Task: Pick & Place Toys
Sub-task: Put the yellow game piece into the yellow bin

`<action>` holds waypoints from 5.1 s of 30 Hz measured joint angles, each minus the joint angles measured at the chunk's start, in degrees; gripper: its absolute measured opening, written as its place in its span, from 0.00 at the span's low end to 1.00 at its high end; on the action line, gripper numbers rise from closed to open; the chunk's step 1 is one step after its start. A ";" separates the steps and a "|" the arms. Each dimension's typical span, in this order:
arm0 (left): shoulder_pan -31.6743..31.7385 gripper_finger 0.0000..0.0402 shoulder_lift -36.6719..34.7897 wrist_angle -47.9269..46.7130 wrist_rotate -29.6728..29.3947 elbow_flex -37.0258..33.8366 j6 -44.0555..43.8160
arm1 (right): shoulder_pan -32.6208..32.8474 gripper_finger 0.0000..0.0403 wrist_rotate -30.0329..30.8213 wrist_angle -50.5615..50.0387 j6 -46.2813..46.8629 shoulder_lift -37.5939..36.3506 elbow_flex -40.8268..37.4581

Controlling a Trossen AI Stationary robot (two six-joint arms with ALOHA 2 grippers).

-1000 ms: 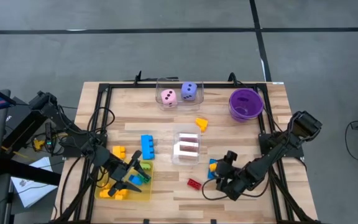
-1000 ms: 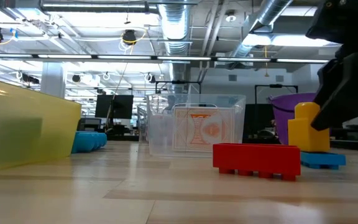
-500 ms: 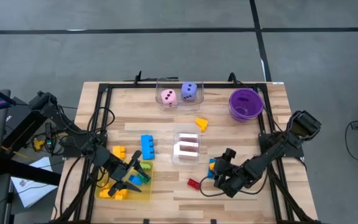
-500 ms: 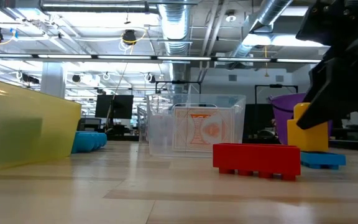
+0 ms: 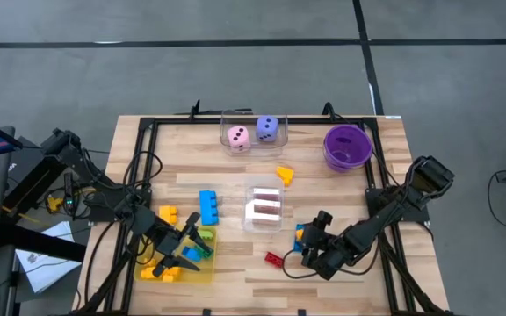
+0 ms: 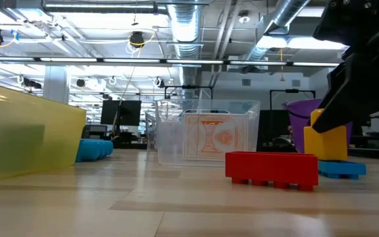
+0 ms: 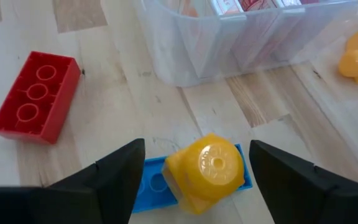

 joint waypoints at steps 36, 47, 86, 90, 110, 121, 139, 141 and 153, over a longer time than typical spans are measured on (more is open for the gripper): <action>0.00 0.59 0.00 0.00 0.00 0.00 0.00 | 4.17 0.26 6.11 4.12 -1.23 0.00 5.48; 0.00 0.59 0.00 0.00 0.00 0.00 0.00 | 4.65 0.26 12.40 4.11 -14.55 0.00 14.55; 5.33 0.66 11.86 17.87 -23.08 0.04 5.46 | -13.26 0.26 -14.59 44.10 -58.29 -0.52 15.39; 7.12 0.71 13.31 18.41 -20.46 0.02 4.04 | -13.90 0.26 -14.54 44.60 -58.49 -0.52 15.39; 11.58 0.61 17.42 25.39 -15.98 0.02 0.53 | -14.86 0.26 -14.42 45.33 -58.58 -0.26 15.37; 11.56 0.32 17.40 25.31 -16.42 0.02 0.30 | -14.86 0.27 -13.29 45.32 -58.60 -0.28 15.37; 8.62 0.32 4.97 -0.64 -16.42 0.02 -11.25 | -11.27 0.65 -10.55 42.05 -60.02 -4.45 15.34; 6.89 0.32 2.90 -5.61 -15.67 0.02 -14.92 | -10.38 0.66 -8.49 40.03 -59.75 -5.74 15.34; -5.68 0.32 0.65 -26.80 -6.25 0.02 -41.86 | -4.57 0.66 3.14 34.47 -56.88 -10.68 15.34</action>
